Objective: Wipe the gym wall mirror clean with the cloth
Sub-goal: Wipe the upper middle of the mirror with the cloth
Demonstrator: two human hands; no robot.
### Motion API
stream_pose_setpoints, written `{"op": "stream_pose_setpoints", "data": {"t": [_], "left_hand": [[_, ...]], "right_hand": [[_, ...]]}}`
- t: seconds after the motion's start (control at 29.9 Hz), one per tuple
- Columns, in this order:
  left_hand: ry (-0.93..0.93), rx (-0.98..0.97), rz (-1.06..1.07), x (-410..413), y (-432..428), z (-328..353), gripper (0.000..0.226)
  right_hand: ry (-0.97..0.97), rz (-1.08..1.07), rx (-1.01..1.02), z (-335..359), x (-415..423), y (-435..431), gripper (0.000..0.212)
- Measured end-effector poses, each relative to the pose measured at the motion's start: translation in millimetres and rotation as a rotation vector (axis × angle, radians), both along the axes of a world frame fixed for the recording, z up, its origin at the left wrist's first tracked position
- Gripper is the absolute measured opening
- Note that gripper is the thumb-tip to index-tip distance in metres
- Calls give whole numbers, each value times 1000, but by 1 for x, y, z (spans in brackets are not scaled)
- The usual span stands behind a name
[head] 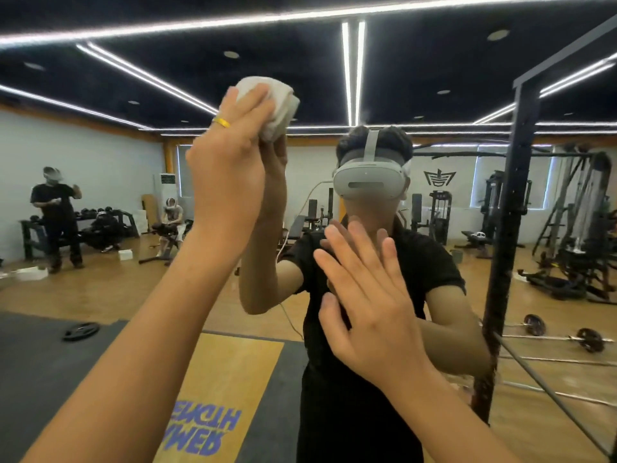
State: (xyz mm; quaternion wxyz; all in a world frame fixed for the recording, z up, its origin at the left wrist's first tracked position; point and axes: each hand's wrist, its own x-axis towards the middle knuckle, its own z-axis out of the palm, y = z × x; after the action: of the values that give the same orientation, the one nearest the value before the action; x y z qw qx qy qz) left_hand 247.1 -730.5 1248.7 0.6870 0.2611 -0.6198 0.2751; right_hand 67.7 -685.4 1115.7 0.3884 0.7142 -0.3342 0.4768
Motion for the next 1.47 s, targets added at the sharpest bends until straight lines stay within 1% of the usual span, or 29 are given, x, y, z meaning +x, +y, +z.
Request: {"op": "stream_pose_setpoints", "data": {"t": [0.1, 0.17, 0.37, 0.53, 0.6, 0.67, 0.77, 0.9, 0.97, 1.04, 1.14, 1.24, 1.3, 1.37, 1.4, 1.47], "left_hand": [[11, 8, 36, 15, -12, 6, 37], [-9, 11, -15, 12, -18, 4, 38], [-52, -109, -107, -12, -17, 2, 34], [-255, -177, -118, -52, -10, -2, 42], [-289, -202, -107, -48, -10, 1, 42], [-243, -204, -92, -31, -14, 2, 39], [-141, -173, -54, 7, -21, -12, 32], [100, -42, -54, 61, -27, -20, 30], [146, 7, -56, 64, -31, -17, 32], [132, 8, -39, 50, -28, -13, 32], [39, -75, -55, 24, -19, -4, 27], [-81, -124, -47, 3, -10, -5, 34], [-150, -130, -27, 10, -10, -8, 39], [-138, -123, 1, 32, -17, -8, 34], [-101, -117, 18, 45, -21, -7, 32], [-15, -83, 22, 63, -28, -5, 35]], "right_hand": [[61, -96, -9, 0, 15, -15, 52], [71, -153, -36, -3, 16, -19, 51], [44, -197, -62, -6, 18, -23, 49], [38, -181, -81, -7, 20, -24, 55], [46, -190, -80, -7, 19, -24, 54], [58, -205, -80, -7, 18, -25, 50], [66, -218, -86, -9, 17, -27, 50], [67, -222, -104, -12, 17, -29, 50], [69, -227, -106, -12, 16, -30, 50], [69, -232, -103, -12, 17, -30, 50], [61, -227, -103, -11, 19, -29, 48], [55, -210, -96, -11, 19, -27, 48], [52, -205, -97, -10, 19, -26, 49], [53, -208, -106, -10, 20, -26, 49], [53, -210, -110, -10, 20, -27, 49], [52, -217, -113, -9, 21, -27, 48]]}}
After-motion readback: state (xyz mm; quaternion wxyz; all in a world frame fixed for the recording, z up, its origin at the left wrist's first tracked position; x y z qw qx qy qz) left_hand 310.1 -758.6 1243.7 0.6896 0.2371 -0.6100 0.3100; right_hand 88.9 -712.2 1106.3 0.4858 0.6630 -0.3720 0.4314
